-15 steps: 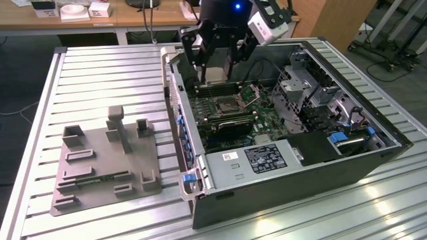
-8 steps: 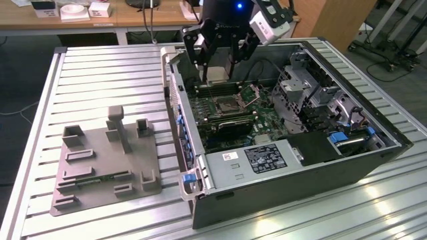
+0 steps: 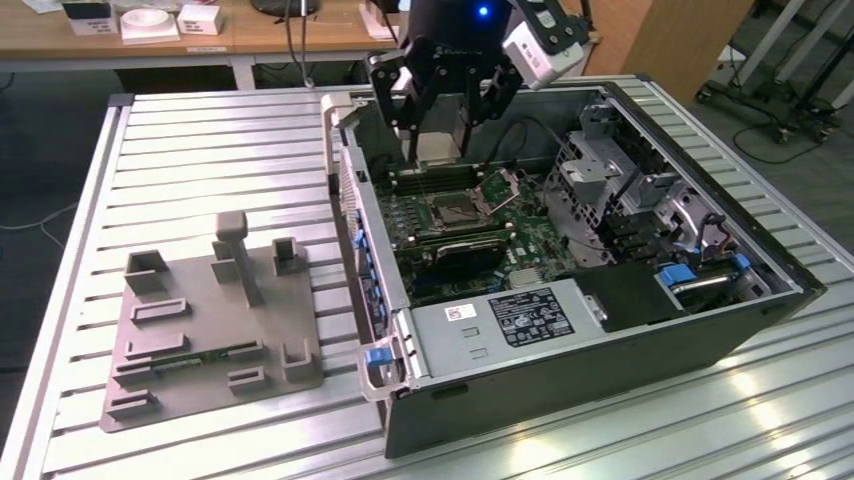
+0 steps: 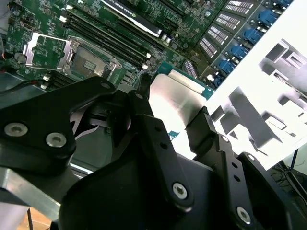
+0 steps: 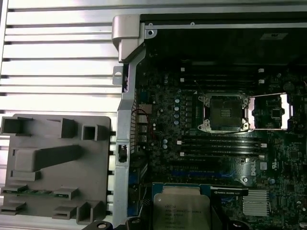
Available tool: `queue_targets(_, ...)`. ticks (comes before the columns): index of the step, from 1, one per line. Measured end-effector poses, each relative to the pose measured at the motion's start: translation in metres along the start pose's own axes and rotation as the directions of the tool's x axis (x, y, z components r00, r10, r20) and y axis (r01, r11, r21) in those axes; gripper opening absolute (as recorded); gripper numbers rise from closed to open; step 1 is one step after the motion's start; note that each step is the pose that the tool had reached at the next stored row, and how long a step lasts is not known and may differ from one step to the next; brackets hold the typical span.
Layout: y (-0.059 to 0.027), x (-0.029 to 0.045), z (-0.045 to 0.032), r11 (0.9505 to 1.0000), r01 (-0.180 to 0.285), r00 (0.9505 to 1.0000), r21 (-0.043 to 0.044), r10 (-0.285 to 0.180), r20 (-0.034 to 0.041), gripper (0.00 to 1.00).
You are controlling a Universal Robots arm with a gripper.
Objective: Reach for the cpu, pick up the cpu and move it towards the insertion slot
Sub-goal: 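Pick up the cpu and move it towards the insertion slot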
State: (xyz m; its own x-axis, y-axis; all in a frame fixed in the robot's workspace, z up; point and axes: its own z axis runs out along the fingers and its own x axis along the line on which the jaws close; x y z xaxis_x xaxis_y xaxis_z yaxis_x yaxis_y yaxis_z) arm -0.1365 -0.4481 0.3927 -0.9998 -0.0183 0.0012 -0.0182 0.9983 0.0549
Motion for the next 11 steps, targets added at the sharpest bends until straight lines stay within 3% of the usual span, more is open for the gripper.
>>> queue_targets(7, 0.0033, -0.007, 0.0005, 1.0, 0.0, 1.0, 0.0, 0.0, 0.0, 0.55)
queue_targets(11, 0.0128, -0.012, 0.0012, 1.0, 0.0, 1.0, 0.0, 0.0, 0.0, 0.55)
